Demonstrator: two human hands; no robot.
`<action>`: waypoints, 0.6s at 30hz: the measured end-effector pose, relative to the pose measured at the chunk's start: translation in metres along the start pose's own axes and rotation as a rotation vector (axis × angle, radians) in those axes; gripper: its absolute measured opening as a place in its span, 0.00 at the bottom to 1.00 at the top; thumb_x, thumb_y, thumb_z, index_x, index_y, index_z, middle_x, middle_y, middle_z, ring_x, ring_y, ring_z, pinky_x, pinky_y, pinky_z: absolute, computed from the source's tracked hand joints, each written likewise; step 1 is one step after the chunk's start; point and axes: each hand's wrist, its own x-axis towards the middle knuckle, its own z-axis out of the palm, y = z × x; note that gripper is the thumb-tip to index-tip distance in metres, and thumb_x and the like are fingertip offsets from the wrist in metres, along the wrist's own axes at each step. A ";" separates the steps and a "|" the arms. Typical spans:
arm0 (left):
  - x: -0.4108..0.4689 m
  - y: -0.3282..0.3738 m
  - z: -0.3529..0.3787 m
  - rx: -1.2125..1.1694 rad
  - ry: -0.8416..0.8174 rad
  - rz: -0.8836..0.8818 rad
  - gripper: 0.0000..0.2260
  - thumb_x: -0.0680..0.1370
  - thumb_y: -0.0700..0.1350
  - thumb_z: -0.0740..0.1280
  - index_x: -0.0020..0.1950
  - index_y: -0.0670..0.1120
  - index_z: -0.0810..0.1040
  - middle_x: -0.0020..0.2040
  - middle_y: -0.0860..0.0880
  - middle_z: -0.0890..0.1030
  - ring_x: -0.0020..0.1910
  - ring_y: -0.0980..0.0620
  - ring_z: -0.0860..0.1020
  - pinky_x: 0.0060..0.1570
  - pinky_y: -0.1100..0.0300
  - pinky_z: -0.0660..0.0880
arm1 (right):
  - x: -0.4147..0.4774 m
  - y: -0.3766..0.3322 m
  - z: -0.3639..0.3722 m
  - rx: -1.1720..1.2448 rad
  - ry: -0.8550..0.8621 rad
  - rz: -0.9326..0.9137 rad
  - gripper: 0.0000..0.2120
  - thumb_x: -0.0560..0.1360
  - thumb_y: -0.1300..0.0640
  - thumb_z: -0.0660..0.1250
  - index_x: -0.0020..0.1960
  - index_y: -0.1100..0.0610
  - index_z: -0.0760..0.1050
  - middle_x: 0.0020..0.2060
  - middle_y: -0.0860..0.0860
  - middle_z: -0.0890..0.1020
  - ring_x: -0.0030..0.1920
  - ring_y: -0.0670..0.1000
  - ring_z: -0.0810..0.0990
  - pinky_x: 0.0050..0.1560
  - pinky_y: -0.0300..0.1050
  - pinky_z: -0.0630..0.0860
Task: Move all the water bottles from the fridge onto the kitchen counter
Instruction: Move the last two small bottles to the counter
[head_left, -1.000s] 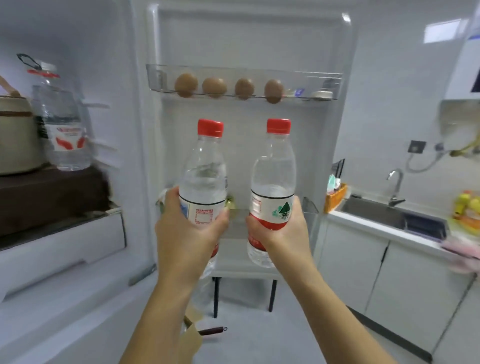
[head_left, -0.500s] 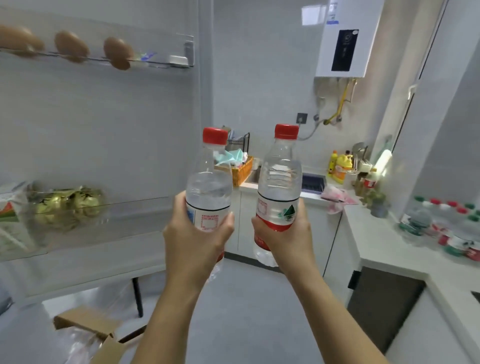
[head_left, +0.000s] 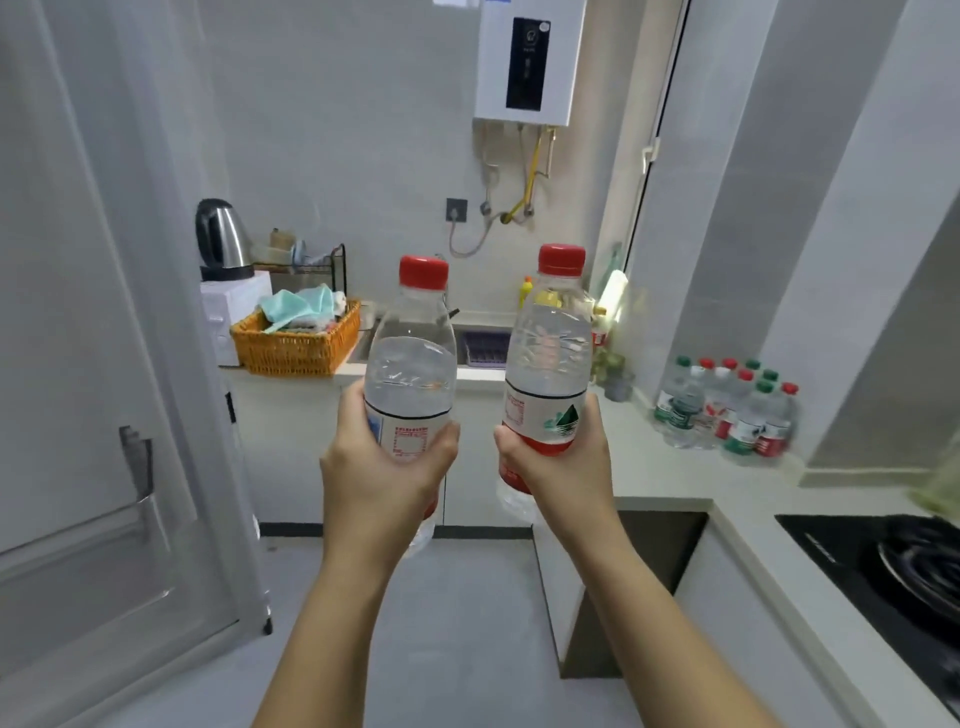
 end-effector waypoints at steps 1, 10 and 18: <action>0.005 -0.003 0.007 -0.005 -0.018 -0.001 0.25 0.68 0.50 0.76 0.60 0.55 0.69 0.47 0.63 0.75 0.45 0.73 0.75 0.34 0.79 0.70 | 0.005 0.003 -0.002 -0.003 0.012 0.004 0.29 0.68 0.60 0.77 0.63 0.50 0.68 0.50 0.44 0.80 0.49 0.39 0.80 0.39 0.30 0.76; 0.028 -0.024 0.075 -0.013 -0.168 -0.012 0.24 0.68 0.51 0.77 0.60 0.52 0.71 0.46 0.59 0.79 0.44 0.68 0.77 0.36 0.77 0.72 | 0.039 0.048 -0.035 -0.050 0.109 0.091 0.26 0.68 0.62 0.77 0.58 0.47 0.68 0.48 0.43 0.79 0.45 0.33 0.78 0.36 0.28 0.74; 0.031 -0.025 0.166 -0.010 -0.216 -0.008 0.25 0.67 0.50 0.76 0.60 0.51 0.71 0.46 0.58 0.78 0.43 0.62 0.78 0.36 0.78 0.71 | 0.081 0.090 -0.102 -0.054 0.172 0.120 0.28 0.68 0.61 0.78 0.61 0.47 0.68 0.49 0.40 0.78 0.46 0.30 0.77 0.39 0.24 0.73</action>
